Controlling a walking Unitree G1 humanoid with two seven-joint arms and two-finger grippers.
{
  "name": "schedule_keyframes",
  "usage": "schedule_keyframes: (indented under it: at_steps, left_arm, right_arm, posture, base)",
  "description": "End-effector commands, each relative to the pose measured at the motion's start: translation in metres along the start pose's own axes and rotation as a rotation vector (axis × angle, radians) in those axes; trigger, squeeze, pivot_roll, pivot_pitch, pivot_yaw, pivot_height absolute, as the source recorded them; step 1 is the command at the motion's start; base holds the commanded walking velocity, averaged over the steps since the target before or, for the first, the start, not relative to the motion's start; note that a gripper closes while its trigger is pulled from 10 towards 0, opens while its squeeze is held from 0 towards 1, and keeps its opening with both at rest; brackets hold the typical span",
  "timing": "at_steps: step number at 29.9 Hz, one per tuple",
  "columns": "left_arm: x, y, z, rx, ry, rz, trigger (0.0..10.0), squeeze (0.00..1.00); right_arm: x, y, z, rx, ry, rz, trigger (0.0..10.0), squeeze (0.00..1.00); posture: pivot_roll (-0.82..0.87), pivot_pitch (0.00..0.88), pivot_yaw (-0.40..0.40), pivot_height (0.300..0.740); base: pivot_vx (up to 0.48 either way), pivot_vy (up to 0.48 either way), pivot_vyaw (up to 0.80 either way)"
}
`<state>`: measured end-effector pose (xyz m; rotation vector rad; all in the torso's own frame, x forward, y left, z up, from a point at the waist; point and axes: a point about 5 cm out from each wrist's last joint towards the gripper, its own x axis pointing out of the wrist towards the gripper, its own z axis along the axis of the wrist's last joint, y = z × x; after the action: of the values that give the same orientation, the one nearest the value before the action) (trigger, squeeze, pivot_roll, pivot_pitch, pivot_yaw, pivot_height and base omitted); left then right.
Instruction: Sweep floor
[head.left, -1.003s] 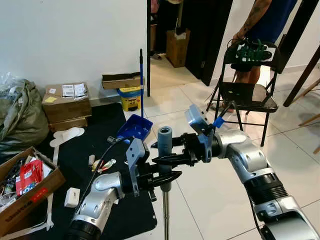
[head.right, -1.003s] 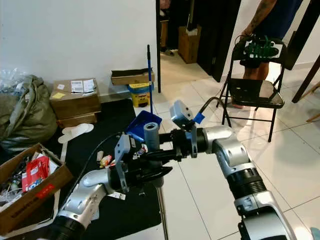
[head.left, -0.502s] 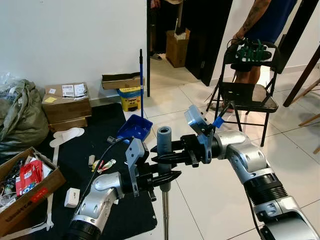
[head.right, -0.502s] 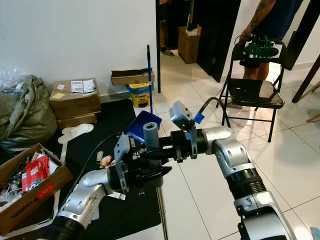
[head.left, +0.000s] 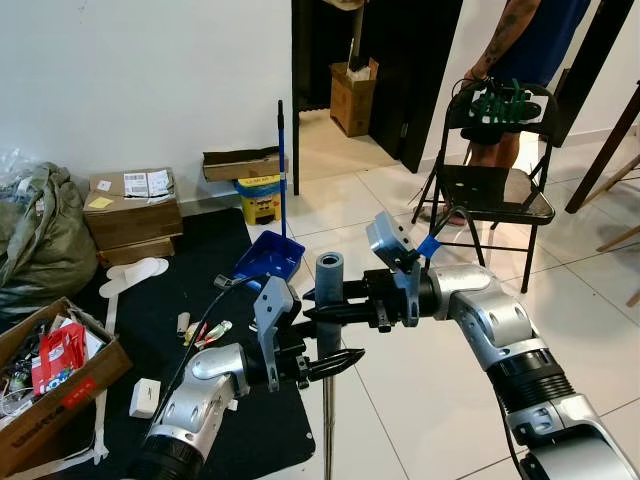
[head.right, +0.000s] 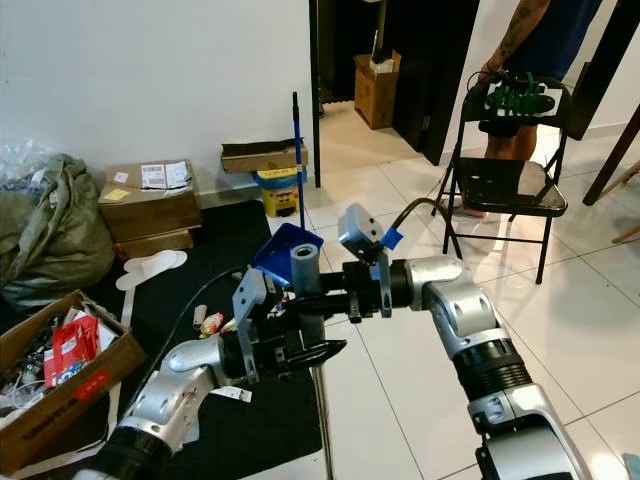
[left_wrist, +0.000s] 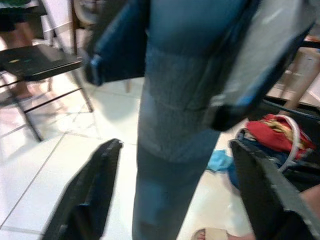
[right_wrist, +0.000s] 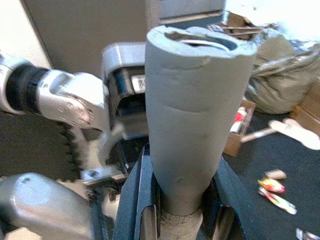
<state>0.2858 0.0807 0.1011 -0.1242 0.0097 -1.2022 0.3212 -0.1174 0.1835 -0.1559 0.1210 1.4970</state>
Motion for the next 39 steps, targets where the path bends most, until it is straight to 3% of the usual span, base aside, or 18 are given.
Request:
schedule_keyframes:
  at_steps: [1,3,10,12,13,15,22,24,25,26,28,29,31,32,33,35,37,39]
  left_arm:
    - [-0.002,0.003,-0.001,0.004,0.002,0.021,10.0,1.00]
    - [-0.008,0.012,-0.004,0.004,0.018,0.089,10.0,1.00]
    - [-0.014,0.018,-0.009,0.009,0.047,0.136,10.0,1.00]
    - [-0.024,0.025,-0.017,0.018,0.094,0.208,10.0,1.00]
    - [-0.024,0.025,-0.017,0.018,0.094,0.208,10.0,1.00]
    - [-0.036,0.036,-0.023,0.040,0.139,0.311,10.0,1.00]
    - [-0.047,0.043,-0.028,0.046,0.170,0.396,10.0,1.00]
    - [-0.069,0.057,-0.043,0.024,0.237,0.654,10.0,1.00]
    - [-0.069,0.057,-0.043,0.024,0.237,0.654,10.0,1.00]
    - [-0.079,0.061,-0.051,0.002,0.272,0.771,10.0,0.00]
    - [-0.079,0.061,-0.051,0.002,0.272,0.771,10.0,0.00]
    - [-0.089,0.061,-0.060,-0.036,0.298,0.859,10.0,0.00]
    - [-0.089,0.061,-0.060,-0.036,0.298,0.859,10.0,0.00]
    - [-0.098,0.060,-0.068,-0.081,0.316,0.939,10.0,0.00]
    - [-0.098,0.060,-0.068,-0.081,0.316,0.939,10.0,0.00]
    - [-0.116,0.054,-0.087,-0.160,0.372,1.067,10.0,0.00]
    - [-0.116,0.054,-0.087,-0.160,0.372,1.067,10.0,0.00]
    - [-0.129,0.041,-0.107,-0.209,0.461,1.140,10.0,0.00]
  right_arm:
    - [0.001,0.000,-0.002,-0.007,0.010,-0.010,0.0,0.00]
    - [-0.002,-0.010,-0.016,-0.022,0.093,-0.135,0.0,0.00]
    - [-0.006,-0.019,-0.026,-0.036,0.150,-0.251,0.0,0.00]
    - [-0.013,-0.025,-0.037,-0.039,0.196,-0.368,0.0,0.00]
    - [-0.013,-0.025,-0.037,-0.039,0.196,-0.368,0.0,0.00]
    - [-0.020,-0.030,-0.049,-0.038,0.250,-0.476,0.0,0.00]
    - [-0.027,-0.035,-0.056,-0.039,0.275,-0.578,0.0,0.00]
    - [-0.042,-0.044,-0.064,-0.018,0.246,-0.814,0.0,0.00]
    - [-0.042,-0.044,-0.064,-0.018,0.246,-0.814,0.0,0.00]
    - [-0.046,-0.046,-0.069,-0.009,0.230,-0.910,0.0,0.00]
    - [-0.046,-0.046,-0.069,-0.009,0.230,-0.910,0.0,0.00]
    - [-0.050,-0.046,-0.074,0.009,0.213,-0.990,4.6,0.00]
    - [-0.050,-0.046,-0.074,0.009,0.213,-0.990,4.6,0.00]
    - [-0.052,-0.044,-0.082,0.033,0.210,-1.046,10.0,0.00]
    - [-0.052,-0.044,-0.082,0.033,0.210,-1.046,10.0,0.00]
    - [-0.056,-0.038,-0.100,0.108,0.200,-1.156,10.0,0.00]
    - [-0.056,-0.038,-0.100,0.108,0.200,-1.156,10.0,0.00]
    - [-0.059,-0.033,-0.113,0.171,0.184,-1.249,10.0,0.00]
  posture:
    - [-0.06,0.000,0.006,0.740]
    - [-0.06,0.000,0.007,0.740]
    - [-0.06,0.000,0.008,0.740]
    - [-0.06,0.000,0.011,0.740]
    - [-0.06,0.000,0.011,0.740]
    - [-0.06,0.000,0.010,0.740]
    - [-0.06,0.000,0.011,0.740]
    - [-0.06,0.000,0.010,0.740]
    - [-0.06,0.000,0.010,0.740]
    - [-0.06,0.000,0.014,0.740]
    - [-0.06,0.000,0.014,0.740]
    - [-0.06,0.000,0.017,0.740]
    - [-0.06,0.000,0.017,0.740]
    - [-0.05,0.000,0.017,0.740]
    - [-0.05,0.000,0.017,0.740]
    - [-0.05,0.000,0.019,0.740]
    - [-0.05,0.000,0.019,0.740]
    - [-0.05,0.000,0.019,0.740]
  base:
    - [0.000,0.000,0.00]
    - [0.000,0.000,0.00]
    - [0.000,0.000,0.00]
    - [0.000,0.000,0.00]
    - [0.000,0.000,0.00]
    - [0.000,0.000,0.00]
    - [0.000,0.000,0.00]
    - [0.000,0.000,0.00]
    - [0.000,0.000,0.00]
    - [0.000,0.000,0.00]
    - [0.000,0.000,0.00]
    - [0.000,0.000,0.00]
    - [0.000,0.000,0.00]
    - [0.000,0.000,0.00]
    - [0.000,0.000,0.00]
    - [0.000,0.000,0.00]
    - [0.000,0.000,0.00]
    - [0.000,0.000,0.00]
